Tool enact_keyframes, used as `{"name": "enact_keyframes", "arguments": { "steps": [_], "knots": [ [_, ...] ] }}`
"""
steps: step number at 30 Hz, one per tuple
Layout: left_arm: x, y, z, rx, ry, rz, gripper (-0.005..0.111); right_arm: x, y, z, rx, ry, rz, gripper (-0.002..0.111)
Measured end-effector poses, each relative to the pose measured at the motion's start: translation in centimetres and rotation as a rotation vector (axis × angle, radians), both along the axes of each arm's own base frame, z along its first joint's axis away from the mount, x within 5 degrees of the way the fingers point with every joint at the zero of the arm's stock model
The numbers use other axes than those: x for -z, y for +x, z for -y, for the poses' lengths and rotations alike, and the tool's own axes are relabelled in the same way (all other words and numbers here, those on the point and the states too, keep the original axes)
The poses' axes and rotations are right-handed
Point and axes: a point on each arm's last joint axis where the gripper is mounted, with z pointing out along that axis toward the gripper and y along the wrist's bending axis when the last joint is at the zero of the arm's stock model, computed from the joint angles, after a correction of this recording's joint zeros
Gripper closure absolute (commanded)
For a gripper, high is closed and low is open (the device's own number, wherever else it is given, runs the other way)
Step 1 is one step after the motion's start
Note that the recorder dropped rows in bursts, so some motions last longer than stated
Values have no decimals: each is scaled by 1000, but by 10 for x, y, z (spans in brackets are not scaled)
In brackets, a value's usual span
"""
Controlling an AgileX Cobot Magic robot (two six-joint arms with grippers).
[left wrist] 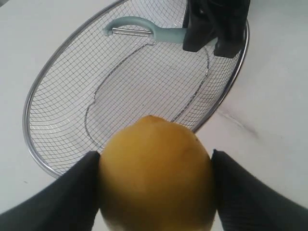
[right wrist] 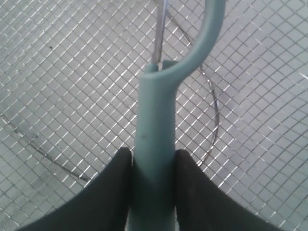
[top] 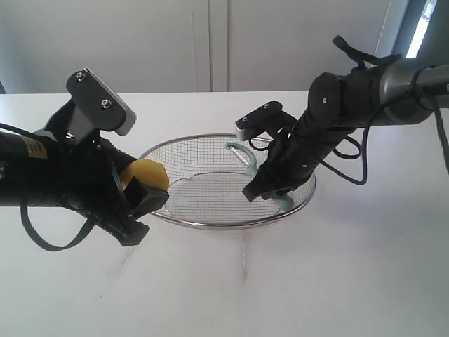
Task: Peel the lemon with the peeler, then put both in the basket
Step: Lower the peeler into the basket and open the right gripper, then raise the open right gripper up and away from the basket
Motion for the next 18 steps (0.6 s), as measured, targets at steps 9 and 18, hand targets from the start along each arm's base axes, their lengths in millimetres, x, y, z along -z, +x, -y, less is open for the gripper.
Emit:
{"name": "enact_keyframes", "arguments": {
  "steps": [9,18],
  "knots": [
    [0,0,0,0,0,0,107,0,0,-1,12,16,-4,71],
    [0,0,0,0,0,0,107,-33,-10,0,-22,17,-49,82]
  ]
}}
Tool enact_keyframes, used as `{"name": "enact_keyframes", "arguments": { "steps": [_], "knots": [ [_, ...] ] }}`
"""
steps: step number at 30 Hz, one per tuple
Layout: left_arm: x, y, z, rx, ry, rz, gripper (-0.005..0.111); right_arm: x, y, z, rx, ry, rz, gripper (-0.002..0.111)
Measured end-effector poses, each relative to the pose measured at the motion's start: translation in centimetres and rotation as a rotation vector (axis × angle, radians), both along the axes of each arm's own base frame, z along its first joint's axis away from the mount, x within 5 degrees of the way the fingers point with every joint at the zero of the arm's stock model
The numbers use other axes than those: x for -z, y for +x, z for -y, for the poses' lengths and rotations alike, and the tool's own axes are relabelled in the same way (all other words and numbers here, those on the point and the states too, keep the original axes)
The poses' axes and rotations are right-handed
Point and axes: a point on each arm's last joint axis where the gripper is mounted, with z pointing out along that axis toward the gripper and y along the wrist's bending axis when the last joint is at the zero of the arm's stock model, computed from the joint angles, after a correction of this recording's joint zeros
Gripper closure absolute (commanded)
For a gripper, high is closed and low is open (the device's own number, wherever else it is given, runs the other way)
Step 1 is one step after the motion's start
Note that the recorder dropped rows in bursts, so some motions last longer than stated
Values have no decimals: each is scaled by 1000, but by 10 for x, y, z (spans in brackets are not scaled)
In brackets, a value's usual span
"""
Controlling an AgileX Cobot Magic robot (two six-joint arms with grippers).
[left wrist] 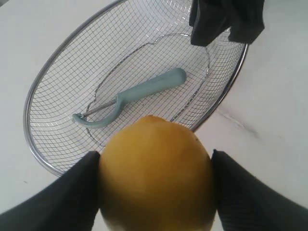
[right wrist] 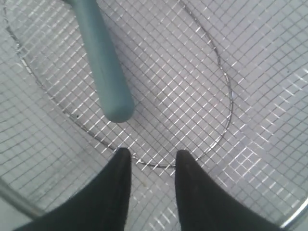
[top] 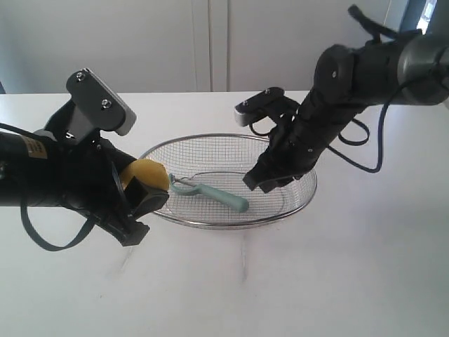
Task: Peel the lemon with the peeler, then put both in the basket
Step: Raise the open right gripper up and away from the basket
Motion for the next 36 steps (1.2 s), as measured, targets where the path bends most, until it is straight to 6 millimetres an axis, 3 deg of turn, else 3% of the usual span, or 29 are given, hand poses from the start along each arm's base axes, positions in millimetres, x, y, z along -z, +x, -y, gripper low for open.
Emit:
{"name": "enact_keyframes", "arguments": {
  "steps": [3,7,12,16,22,36],
  "knots": [
    [0,0,0,0,0,0,107,-23,-8,2,-17,7,-4,90],
    [0,0,0,0,0,0,107,-54,-27,8,-47,8,-33,109],
    [0,0,0,0,0,0,107,-85,-49,17,-76,6,-35,108],
    [0,0,0,1,1,-2,107,-103,-56,22,-77,5,42,108],
    [1,0,0,2,4,-6,107,-111,-50,21,-36,45,133,108],
    [1,-1,0,3,5,-8,107,-111,-50,21,201,132,45,108]
  ]
}}
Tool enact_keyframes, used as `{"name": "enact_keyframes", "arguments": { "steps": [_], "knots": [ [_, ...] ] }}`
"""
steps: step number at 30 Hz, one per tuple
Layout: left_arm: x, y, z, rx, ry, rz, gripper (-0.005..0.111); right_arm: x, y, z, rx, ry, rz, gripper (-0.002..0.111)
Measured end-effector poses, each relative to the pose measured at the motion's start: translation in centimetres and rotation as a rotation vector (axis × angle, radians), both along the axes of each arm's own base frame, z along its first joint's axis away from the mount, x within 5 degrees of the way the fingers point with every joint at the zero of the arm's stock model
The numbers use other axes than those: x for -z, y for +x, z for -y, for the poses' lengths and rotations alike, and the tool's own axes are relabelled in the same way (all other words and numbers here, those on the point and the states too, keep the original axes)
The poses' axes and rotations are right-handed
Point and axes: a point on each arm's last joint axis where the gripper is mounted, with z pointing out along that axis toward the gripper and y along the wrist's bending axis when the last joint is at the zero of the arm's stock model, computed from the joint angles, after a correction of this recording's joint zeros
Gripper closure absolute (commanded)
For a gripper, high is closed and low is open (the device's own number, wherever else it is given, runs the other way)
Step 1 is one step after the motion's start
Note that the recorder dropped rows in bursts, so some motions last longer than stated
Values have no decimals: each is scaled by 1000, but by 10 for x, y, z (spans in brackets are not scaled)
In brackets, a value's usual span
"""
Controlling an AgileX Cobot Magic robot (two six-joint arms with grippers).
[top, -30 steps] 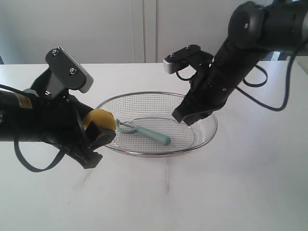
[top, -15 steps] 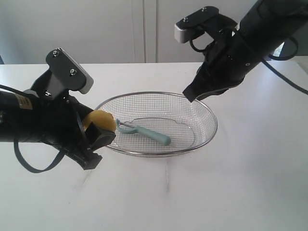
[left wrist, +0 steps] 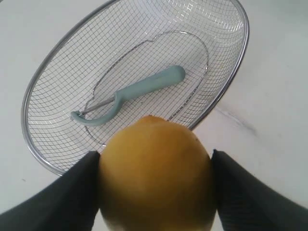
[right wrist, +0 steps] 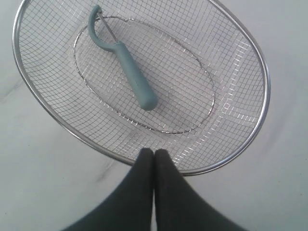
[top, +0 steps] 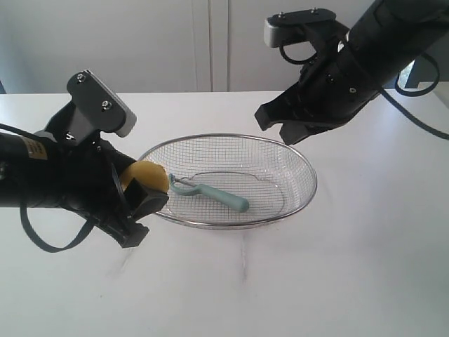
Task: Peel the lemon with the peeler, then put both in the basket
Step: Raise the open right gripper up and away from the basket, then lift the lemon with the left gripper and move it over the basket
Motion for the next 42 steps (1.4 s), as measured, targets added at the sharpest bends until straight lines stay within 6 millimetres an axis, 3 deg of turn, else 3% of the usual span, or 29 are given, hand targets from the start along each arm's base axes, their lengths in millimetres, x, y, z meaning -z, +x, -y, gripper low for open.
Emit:
{"name": "enact_keyframes", "arguments": {
  "steps": [25,36,42],
  "knots": [
    [4,-4,-1,11,23,-56,107,0,0,0,3,1,-1,108],
    [-18,19,3,-153,-217,181,107,0,0,0,3,1,-1,108],
    [-19,35,20,-147,-202,105,107,0,0,0,3,1,-1,108]
  ]
}}
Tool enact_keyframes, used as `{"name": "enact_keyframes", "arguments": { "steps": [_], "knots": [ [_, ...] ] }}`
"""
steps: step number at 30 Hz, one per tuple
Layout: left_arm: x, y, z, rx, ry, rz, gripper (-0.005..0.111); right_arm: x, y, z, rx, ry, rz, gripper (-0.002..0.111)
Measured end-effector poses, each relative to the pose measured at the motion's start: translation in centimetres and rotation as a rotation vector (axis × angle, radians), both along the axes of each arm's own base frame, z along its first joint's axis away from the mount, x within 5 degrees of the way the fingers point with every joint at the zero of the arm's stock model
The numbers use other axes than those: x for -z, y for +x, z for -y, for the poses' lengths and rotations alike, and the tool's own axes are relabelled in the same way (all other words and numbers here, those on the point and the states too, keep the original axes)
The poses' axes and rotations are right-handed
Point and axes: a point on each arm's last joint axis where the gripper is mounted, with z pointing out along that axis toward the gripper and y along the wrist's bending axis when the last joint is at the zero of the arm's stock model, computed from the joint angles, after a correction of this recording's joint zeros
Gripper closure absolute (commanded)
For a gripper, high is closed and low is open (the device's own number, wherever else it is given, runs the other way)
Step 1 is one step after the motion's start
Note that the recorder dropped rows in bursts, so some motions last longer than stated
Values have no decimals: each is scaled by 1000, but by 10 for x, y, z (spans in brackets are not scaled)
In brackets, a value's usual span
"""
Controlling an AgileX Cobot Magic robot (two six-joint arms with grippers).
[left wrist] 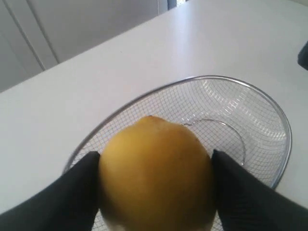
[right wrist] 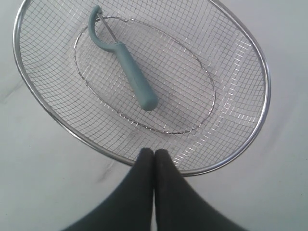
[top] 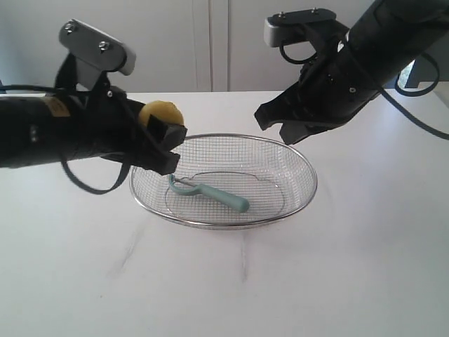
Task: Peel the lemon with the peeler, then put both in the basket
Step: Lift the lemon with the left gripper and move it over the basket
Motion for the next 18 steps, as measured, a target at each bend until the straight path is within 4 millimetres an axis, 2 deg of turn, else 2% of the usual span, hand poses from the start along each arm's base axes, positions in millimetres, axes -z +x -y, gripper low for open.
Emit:
{"name": "enact_keyframes", "arguments": {
  "steps": [5,9,13,18],
  "knots": [
    [-14,25,30,86,79,-120,107,0,0,0,0,0,0,108],
    [-17,50,45,114,131,-192,107,0,0,0,0,0,0,108],
    [-13,80,46,88,164,-281,107,0,0,0,0,0,0,108],
    [15,111,37,24,192,-392,107,0,0,0,0,0,0,108]
  ]
}}
